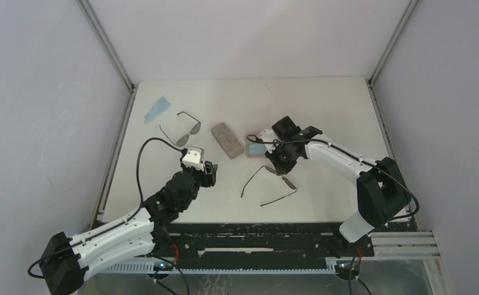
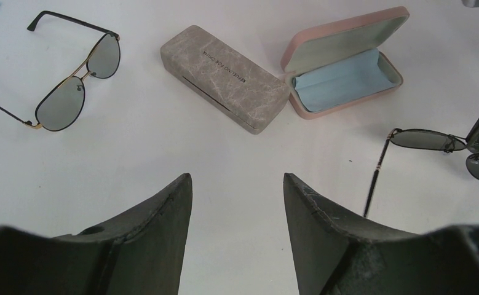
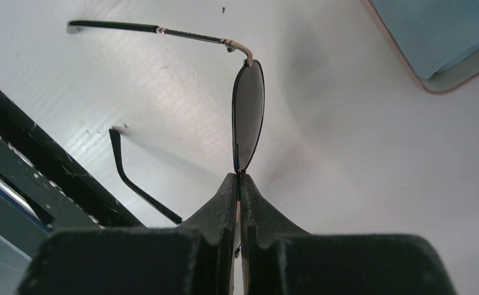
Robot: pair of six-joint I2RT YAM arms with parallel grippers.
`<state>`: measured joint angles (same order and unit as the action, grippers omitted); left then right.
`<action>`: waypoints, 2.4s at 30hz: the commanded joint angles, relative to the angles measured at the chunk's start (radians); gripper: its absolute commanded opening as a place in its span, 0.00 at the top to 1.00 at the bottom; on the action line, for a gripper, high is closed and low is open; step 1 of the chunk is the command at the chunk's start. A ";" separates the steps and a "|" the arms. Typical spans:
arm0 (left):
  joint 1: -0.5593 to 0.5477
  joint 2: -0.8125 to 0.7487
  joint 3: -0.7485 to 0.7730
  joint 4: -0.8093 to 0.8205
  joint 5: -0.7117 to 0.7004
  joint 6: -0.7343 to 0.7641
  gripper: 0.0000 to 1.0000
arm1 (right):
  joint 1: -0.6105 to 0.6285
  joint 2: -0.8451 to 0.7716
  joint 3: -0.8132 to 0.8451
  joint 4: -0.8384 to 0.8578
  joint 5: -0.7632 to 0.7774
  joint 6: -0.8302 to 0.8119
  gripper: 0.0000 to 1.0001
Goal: Organize the sunglasses
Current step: Adjust the sunglasses at the center of the board, then pick up the sunglasses from the center of the board.
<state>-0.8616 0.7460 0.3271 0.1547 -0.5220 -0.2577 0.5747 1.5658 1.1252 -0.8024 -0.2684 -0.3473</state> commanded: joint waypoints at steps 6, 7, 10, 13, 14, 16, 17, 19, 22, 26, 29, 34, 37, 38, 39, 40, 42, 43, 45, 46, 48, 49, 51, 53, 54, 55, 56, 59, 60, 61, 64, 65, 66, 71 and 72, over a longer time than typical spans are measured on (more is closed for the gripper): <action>0.008 -0.016 0.004 0.031 -0.023 0.020 0.39 | 0.031 0.059 0.039 0.054 0.236 0.604 1.00; 0.009 -0.017 0.005 0.030 -0.022 0.020 0.39 | 0.031 0.059 0.037 0.055 0.262 0.636 1.00; 0.009 -0.016 0.005 0.029 -0.022 0.020 0.39 | 0.029 0.055 0.014 0.074 0.286 0.681 1.00; 0.009 -0.017 0.004 0.027 -0.024 0.022 0.39 | 0.030 0.033 -0.019 0.115 0.259 0.683 0.96; 0.008 -0.018 0.004 0.027 -0.023 0.021 0.39 | 0.031 0.024 -0.025 0.121 0.258 0.678 0.93; 0.009 -0.016 0.004 0.027 -0.024 0.021 0.39 | 0.034 -0.002 -0.034 0.132 0.264 0.665 0.85; 0.009 -0.015 0.006 0.028 -0.024 0.021 0.39 | 0.034 -0.022 -0.039 0.136 0.269 0.660 0.82; 0.009 -0.012 0.007 0.027 -0.023 0.021 0.39 | 0.033 -0.053 -0.045 0.133 0.289 0.649 0.75; 0.009 -0.009 0.008 0.028 -0.021 0.020 0.40 | 0.029 -0.073 -0.045 0.109 0.305 0.633 0.71; 0.009 -0.004 0.008 0.030 -0.018 0.020 0.40 | 0.031 -0.056 -0.056 0.105 0.305 0.616 0.71; 0.009 0.001 0.008 0.031 -0.016 0.020 0.39 | 0.039 -0.039 -0.056 0.121 0.295 0.601 0.72; 0.009 0.007 0.012 0.032 -0.016 0.020 0.39 | 0.046 0.004 -0.047 0.124 0.301 0.586 0.73; 0.009 0.011 0.011 0.033 -0.015 0.020 0.39 | 0.047 0.026 -0.047 0.127 0.302 0.581 0.73; 0.009 0.013 0.011 0.034 -0.015 0.020 0.39 | 0.048 0.036 -0.047 0.129 0.301 0.578 0.74; 0.009 0.015 0.013 0.034 -0.014 0.020 0.39 | 0.048 0.042 -0.046 0.130 0.301 0.578 0.74; 0.009 0.015 0.013 0.034 -0.011 0.020 0.39 | 0.049 0.048 -0.044 0.131 0.301 0.577 0.75; 0.009 0.016 0.013 0.034 -0.012 0.019 0.39 | 0.052 0.058 -0.041 0.132 0.304 0.574 0.76; 0.009 0.014 0.012 0.033 -0.012 0.020 0.39 | 0.051 0.061 -0.040 0.133 0.305 0.574 0.78; 0.009 0.012 0.012 0.034 -0.013 0.020 0.39 | 0.053 0.065 -0.037 0.133 0.306 0.572 0.82; 0.009 0.012 0.012 0.033 -0.013 0.020 0.39 | 0.053 0.067 -0.037 0.134 0.308 0.572 0.84; 0.009 0.010 0.012 0.032 -0.013 0.020 0.39 | 0.053 0.072 -0.035 0.132 0.308 0.570 0.87; 0.009 0.009 0.012 0.031 -0.014 0.020 0.39 | 0.053 0.074 -0.033 0.131 0.308 0.569 0.88; 0.009 0.010 0.012 0.032 -0.015 0.021 0.39 | 0.053 0.078 -0.029 0.127 0.307 0.567 0.93; 0.010 0.010 0.013 0.031 -0.015 0.021 0.39 | 0.053 0.080 -0.026 0.120 0.308 0.564 0.98; 0.010 0.010 0.013 0.028 -0.017 0.021 0.39 | 0.055 0.072 -0.025 0.118 0.310 0.562 1.00; 0.010 0.010 0.014 0.027 -0.018 0.021 0.39 | 0.057 0.065 -0.025 0.116 0.317 0.562 1.00; 0.010 0.009 0.015 0.026 -0.019 0.021 0.39 | 0.057 0.053 -0.025 0.113 0.326 0.559 1.00; 0.010 0.005 0.019 0.017 -0.027 0.013 0.39 | 0.064 0.003 -0.025 0.099 0.358 0.531 1.00; 0.012 0.002 0.022 0.010 -0.029 0.007 0.39 | 0.068 -0.016 -0.024 0.094 0.368 0.515 1.00; 0.014 -0.001 0.024 0.005 -0.033 -0.004 0.39 | 0.075 -0.036 -0.025 0.091 0.377 0.500 1.00; 0.022 -0.010 0.076 -0.075 -0.041 -0.071 0.35 | 0.094 -0.106 -0.040 0.095 0.399 0.486 1.00; 0.022 -0.009 0.103 -0.114 -0.041 -0.092 0.34 | 0.097 -0.133 -0.052 0.107 0.390 0.488 1.00; 0.022 -0.008 0.136 -0.174 -0.043 -0.128 0.34 | 0.098 -0.171 -0.067 0.121 0.373 0.492 1.00; 0.022 -0.048 0.230 -0.299 0.033 -0.166 0.34 | 0.092 -0.265 -0.111 0.149 0.337 0.572 1.00; 0.021 -0.063 0.230 -0.300 0.071 -0.163 0.34 | 0.085 -0.275 -0.111 0.147 0.353 0.611 1.00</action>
<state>-0.8455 0.7433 0.4660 -0.0719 -0.5358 -0.3702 0.6682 1.3437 1.0252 -0.6910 0.0765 0.1783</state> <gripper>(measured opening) 0.661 0.013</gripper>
